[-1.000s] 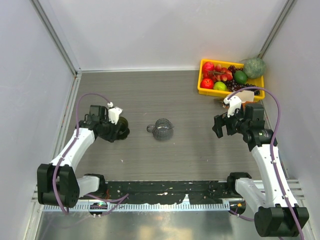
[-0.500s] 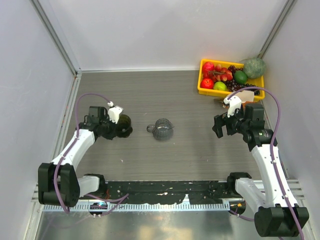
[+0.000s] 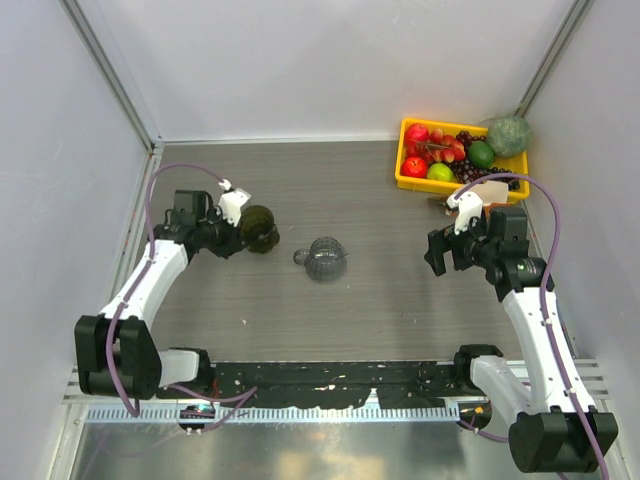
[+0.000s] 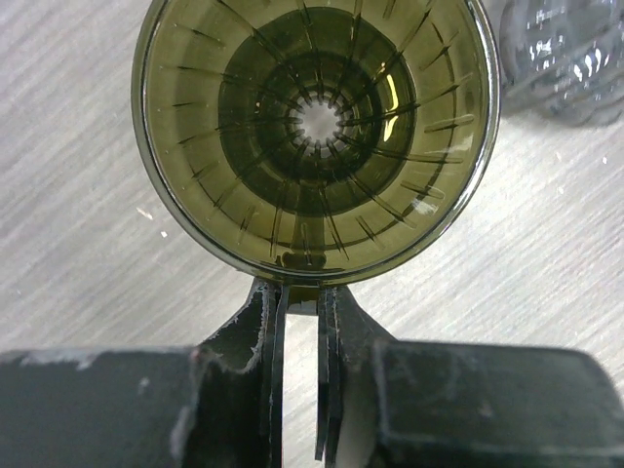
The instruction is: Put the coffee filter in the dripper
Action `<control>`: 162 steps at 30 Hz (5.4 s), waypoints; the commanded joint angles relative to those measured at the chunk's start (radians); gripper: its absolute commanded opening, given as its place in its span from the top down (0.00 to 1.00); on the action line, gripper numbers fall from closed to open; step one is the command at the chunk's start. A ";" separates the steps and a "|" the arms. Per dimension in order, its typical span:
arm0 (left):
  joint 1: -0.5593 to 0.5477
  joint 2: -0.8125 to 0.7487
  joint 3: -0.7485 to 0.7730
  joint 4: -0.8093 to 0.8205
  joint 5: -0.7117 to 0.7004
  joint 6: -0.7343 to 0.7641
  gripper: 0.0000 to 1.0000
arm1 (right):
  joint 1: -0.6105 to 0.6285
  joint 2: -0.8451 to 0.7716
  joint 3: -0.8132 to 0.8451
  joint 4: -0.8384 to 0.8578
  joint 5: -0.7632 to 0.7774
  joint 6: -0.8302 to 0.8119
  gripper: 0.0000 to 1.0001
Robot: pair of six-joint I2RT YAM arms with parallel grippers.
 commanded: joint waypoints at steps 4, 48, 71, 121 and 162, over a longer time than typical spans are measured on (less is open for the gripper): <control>-0.042 0.082 0.125 0.035 0.053 -0.008 1.00 | 0.005 0.005 0.011 0.020 0.002 -0.008 0.05; -0.434 0.280 0.625 -0.508 0.148 0.385 0.97 | 0.003 -0.003 0.011 0.020 -0.003 -0.010 0.04; -0.464 0.437 0.727 -0.479 0.095 0.340 0.96 | 0.003 0.013 0.009 0.019 -0.006 -0.008 0.05; -0.385 0.055 0.549 -0.406 0.125 0.218 0.01 | 0.005 -0.018 0.032 0.020 -0.021 -0.008 0.04; -0.340 -0.243 0.219 -0.131 0.186 -0.123 0.01 | 0.166 0.956 0.640 0.216 0.497 -0.813 0.18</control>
